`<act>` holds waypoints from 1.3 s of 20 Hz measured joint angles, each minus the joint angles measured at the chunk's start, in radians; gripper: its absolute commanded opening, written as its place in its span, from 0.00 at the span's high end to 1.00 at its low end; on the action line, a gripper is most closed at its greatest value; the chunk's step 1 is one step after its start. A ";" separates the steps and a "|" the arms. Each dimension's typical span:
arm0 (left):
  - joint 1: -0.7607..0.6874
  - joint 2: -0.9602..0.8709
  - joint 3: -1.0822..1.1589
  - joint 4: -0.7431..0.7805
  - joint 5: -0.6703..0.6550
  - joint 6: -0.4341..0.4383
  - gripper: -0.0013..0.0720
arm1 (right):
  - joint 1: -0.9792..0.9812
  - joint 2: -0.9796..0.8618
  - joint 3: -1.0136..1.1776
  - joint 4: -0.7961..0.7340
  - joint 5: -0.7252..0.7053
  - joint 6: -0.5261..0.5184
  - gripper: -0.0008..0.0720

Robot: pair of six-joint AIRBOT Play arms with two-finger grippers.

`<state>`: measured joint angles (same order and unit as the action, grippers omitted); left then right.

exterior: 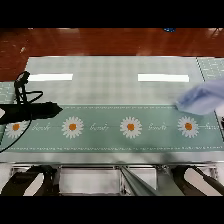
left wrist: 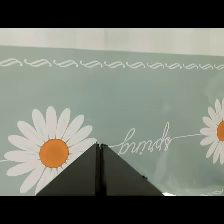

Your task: Fold the shirts.

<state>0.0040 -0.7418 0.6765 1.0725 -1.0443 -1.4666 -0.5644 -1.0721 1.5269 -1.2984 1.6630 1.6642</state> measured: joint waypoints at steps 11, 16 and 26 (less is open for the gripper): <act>0.002 0.000 0.002 0.000 0.050 0.008 0.96 | -0.418 0.319 -0.665 -0.489 0.066 0.021 0.43; 0.074 -0.015 0.158 0.001 0.137 0.019 0.96 | -0.439 0.279 -0.589 -0.370 -0.076 0.026 0.96; -0.248 -0.403 0.761 0.072 0.011 0.031 0.96 | 0.398 0.010 -0.316 0.092 -0.510 -0.089 0.96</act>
<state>-0.2440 -1.1446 1.4376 1.1442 -1.0336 -1.4353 -0.1661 -1.0618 1.2110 -1.2068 1.1534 1.5749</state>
